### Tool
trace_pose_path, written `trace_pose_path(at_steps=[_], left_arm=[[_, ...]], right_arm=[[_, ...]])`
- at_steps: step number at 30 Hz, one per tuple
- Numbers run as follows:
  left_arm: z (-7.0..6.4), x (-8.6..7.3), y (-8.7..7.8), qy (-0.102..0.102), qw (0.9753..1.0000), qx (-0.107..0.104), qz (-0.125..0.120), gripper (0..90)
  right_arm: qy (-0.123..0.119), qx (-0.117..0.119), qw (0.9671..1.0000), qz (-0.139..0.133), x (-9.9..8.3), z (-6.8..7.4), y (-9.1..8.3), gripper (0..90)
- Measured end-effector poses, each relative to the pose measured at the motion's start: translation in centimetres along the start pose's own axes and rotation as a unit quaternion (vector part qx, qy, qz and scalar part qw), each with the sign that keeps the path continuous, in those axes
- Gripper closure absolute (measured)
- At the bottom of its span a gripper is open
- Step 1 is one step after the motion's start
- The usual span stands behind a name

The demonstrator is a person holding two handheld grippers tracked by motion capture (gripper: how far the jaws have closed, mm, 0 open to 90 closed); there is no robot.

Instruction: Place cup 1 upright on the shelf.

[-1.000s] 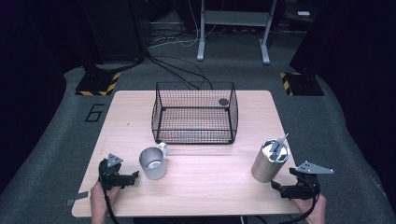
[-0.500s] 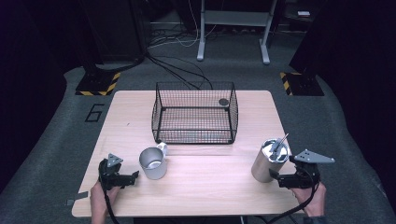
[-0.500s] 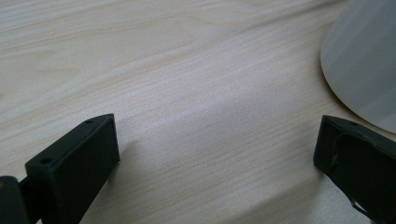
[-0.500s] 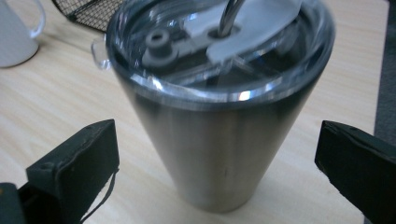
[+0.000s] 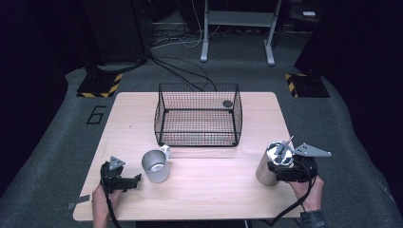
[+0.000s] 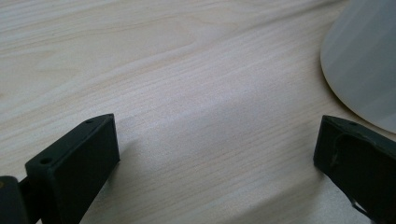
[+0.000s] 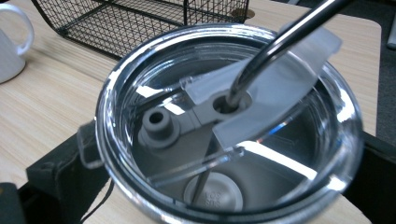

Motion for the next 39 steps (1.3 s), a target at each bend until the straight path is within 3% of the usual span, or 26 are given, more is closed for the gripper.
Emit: trace_pose_path(at_steps=[12, 20, 39], left_arm=[[0.0, 0.0, 0.0, 0.0, 1.0, 0.0, 0.0, 0.0], [0.0, 0.0, 0.0, 0.0, 1.0, 0.0, 0.0, 0.0], [0.0, 0.0, 0.0, 0.0, 1.0, 0.0, 0.0, 0.0]], right_arm=[[0.011, -0.003, 0.9999, -0.009, 0.6, 0.2, 0.8, 0.4], [0.005, -0.02, 0.9996, -0.02, 0.6, 0.2, 0.8, 2.9], [-0.004, -0.02, 0.9996, -0.021, 1.2, 0.1, 0.4, 3.4]])
Point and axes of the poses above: each handheld gripper's, and its own axes: y roughly forward along the jaws, x roughly out of its top, z roughly to its left, the point moved 6 cm from there along y, roughly forward along the jaws, and after that the axes turned 8 degrees about -x, right-handed, at the moved point
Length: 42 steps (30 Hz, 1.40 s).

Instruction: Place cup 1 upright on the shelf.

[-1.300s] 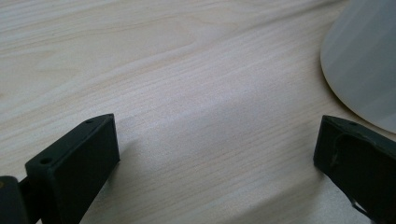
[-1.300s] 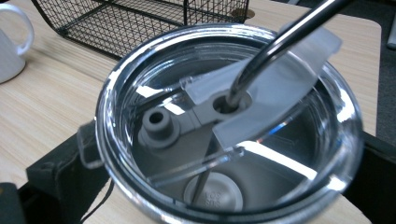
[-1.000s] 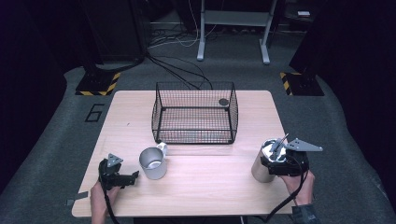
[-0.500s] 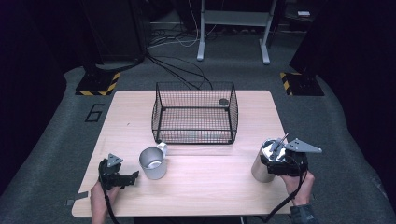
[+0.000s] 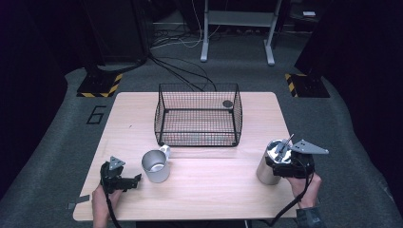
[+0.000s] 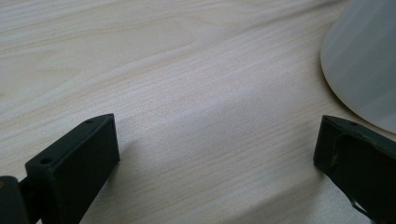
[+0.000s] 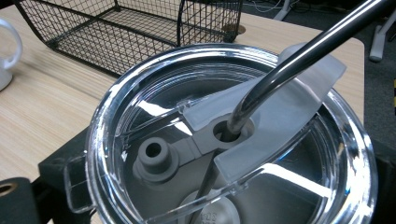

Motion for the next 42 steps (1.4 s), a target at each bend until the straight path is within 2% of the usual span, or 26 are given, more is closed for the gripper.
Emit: trace_pose_path(at_steps=[8, 21, 42], left_arm=[[0.0, 0.0, 0.0, -0.001, 1.0, 0.0, 0.0, 0.0], [0.0, 0.0, 0.0, 0.0, 1.0, 0.0, 0.0, 0.0], [0.2, 0.0, 0.0, -0.007, 1.0, 0.006, -0.001, 0.0]], right_arm=[[-0.008, 0.004, 1.0, -0.002, 1.0, 0.2, -0.5, 3.4], [-0.027, 0.017, 0.9995, -0.002, 2.2, 1.5, -0.6, 3.4], [-0.052, 0.042, 0.9977, -0.012, 4.6, 3.5, 0.3, 3.4]])
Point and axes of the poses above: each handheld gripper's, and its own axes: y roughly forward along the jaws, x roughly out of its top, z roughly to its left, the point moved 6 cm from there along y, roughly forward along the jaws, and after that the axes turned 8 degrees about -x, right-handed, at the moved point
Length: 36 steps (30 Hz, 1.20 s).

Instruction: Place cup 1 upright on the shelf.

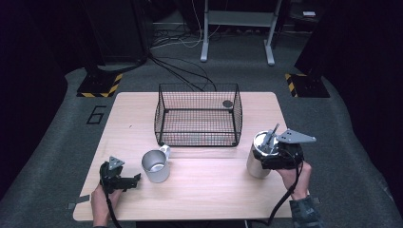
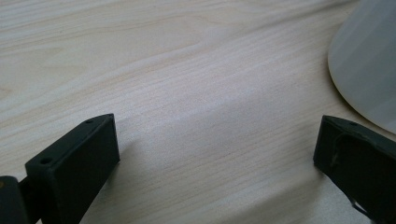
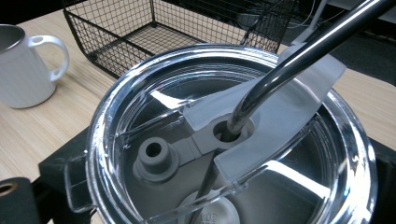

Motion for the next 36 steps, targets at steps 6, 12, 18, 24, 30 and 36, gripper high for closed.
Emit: trace_pose_path(at_steps=[6, 12, 18, 24, 30, 36], left_arm=[[0.1, -0.1, -0.1, -0.003, 1.0, 0.004, 0.001, 0.0], [0.1, -0.1, -0.1, -0.003, 1.0, 0.004, 0.001, 0.0], [0.1, -0.1, -0.1, -0.003, 1.0, 0.004, 0.001, 0.0], [0.2, -0.1, -0.2, -0.005, 1.0, 0.005, 0.005, 0.0], [0.3, -0.1, -0.1, -0.004, 1.0, 0.006, -0.002, 0.0], [0.3, -0.1, -0.1, -0.004, 1.0, 0.004, -0.003, 0.0]], right_arm=[[-0.005, 0.014, 0.9999, 0.0, 0.9, 0.5, 0.7, 3.4], [-0.009, 0.022, 0.9997, 0.001, 1.7, 1.1, 1.3, 3.4], [-0.015, 0.031, 0.9994, 0.001, 2.2, 1.5, 1.9, 3.4], [-0.015, 0.044, 0.9989, -0.001, 2.8, 2.1, 2.4, 3.4], [-0.022, 0.058, 0.9981, -0.003, 3.6, 2.8, 2.9, 3.4], [-0.032, 0.07, 0.997, -0.005, 4.7, 3.6, 3.3, 3.4]])
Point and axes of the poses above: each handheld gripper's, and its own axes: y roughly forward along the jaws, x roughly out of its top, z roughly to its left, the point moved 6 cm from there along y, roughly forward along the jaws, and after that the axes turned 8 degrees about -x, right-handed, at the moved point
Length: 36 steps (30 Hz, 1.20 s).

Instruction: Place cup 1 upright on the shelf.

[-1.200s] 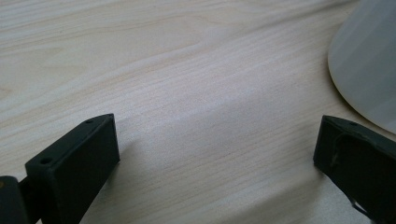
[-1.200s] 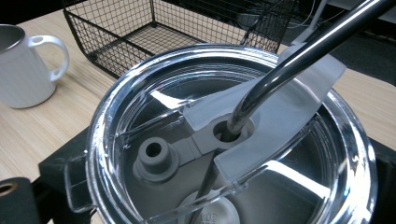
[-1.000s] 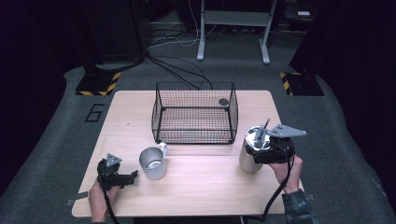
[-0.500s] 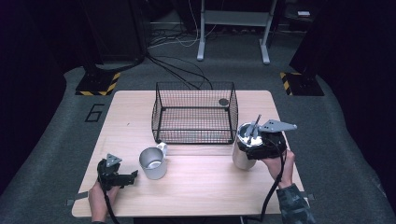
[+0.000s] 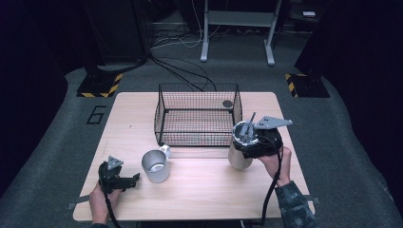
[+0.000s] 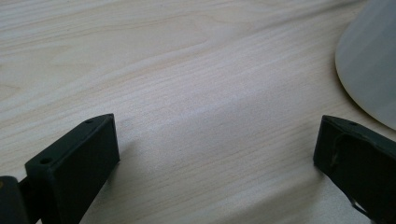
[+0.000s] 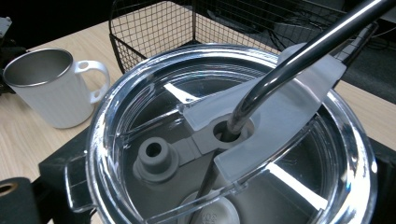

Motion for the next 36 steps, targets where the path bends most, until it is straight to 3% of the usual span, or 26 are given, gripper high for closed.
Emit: trace_pose_path(at_steps=[15, 17, 25, 36], left_arm=[[0.0, 0.0, 0.0, 0.003, 1.0, 0.0, 0.003, 0.0], [0.0, 0.0, -0.1, 0.004, 1.0, -0.002, 0.004, 0.0], [0.1, -0.1, -0.2, 0.002, 1.0, 0.0, 0.007, 0.0], [0.1, -0.1, -0.1, 0.001, 1.0, 0.001, 0.005, 0.0]], right_arm=[[-0.01, 0.013, 0.9999, 0.0, 3.3, 0.8, 0.4, 3.4], [-0.016, 0.016, 0.9997, -0.002, 3.8, 0.8, 0.4, 3.4], [-0.003, 0.021, 0.9997, -0.009, 5.8, 0.2, 0.1, 3.4], [-0.016, 0.019, 0.9996, -0.014, 7.9, 0.2, 0.4, 3.5]])
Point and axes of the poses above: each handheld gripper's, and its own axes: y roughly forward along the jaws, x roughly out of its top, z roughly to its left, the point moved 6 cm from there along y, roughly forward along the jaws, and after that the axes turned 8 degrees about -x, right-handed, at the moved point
